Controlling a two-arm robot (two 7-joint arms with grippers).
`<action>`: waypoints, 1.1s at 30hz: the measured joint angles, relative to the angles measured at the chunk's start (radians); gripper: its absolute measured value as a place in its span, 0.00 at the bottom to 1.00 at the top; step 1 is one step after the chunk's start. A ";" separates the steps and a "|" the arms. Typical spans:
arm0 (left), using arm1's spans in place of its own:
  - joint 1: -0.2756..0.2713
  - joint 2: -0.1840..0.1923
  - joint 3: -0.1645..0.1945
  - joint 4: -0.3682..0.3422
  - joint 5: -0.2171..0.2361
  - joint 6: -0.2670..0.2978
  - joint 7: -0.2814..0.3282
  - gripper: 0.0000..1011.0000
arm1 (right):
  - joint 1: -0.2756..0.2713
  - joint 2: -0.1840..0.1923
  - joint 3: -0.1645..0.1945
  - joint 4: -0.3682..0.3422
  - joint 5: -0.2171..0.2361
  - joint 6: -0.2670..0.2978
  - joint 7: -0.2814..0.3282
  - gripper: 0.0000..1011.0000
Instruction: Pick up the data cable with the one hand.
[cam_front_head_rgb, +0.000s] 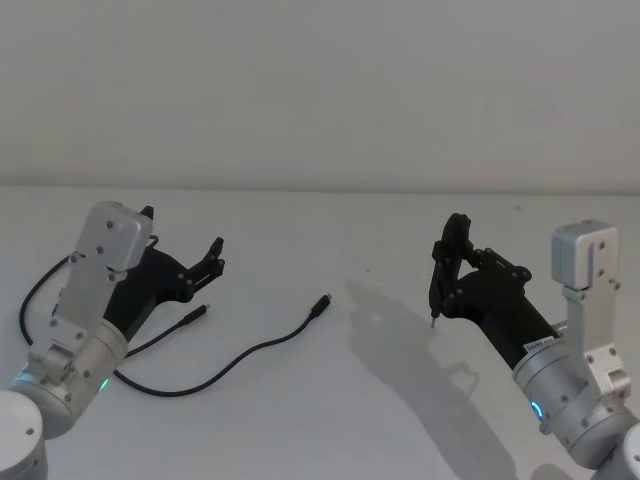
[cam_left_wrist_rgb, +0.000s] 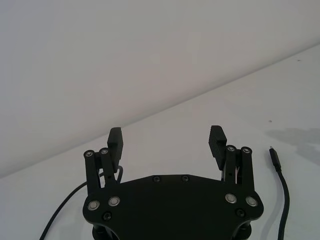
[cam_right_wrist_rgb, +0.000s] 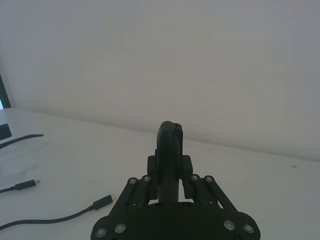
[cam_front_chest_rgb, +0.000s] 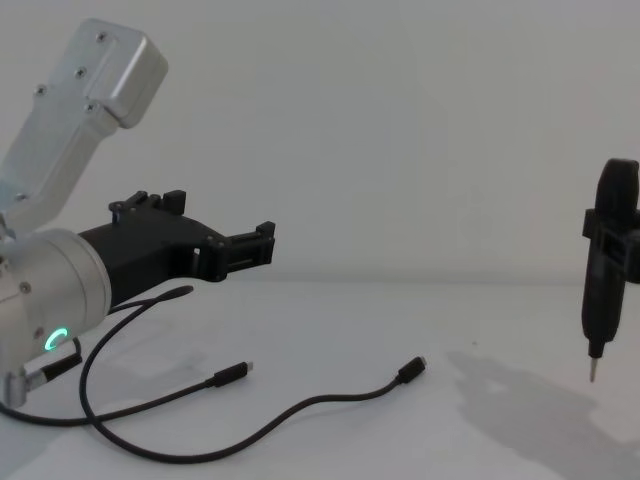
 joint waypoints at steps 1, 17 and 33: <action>0.000 0.000 0.000 0.000 0.000 0.000 0.000 0.99 | 0.000 0.000 0.000 0.000 0.000 0.000 0.000 0.27; -0.017 -0.005 0.005 0.018 0.001 -0.004 -0.022 0.99 | 0.012 0.000 -0.001 0.012 -0.001 -0.004 0.010 0.27; -0.103 -0.002 0.048 0.097 -0.022 -0.013 -0.188 0.99 | 0.180 -0.024 -0.027 0.180 0.016 -0.086 0.141 0.27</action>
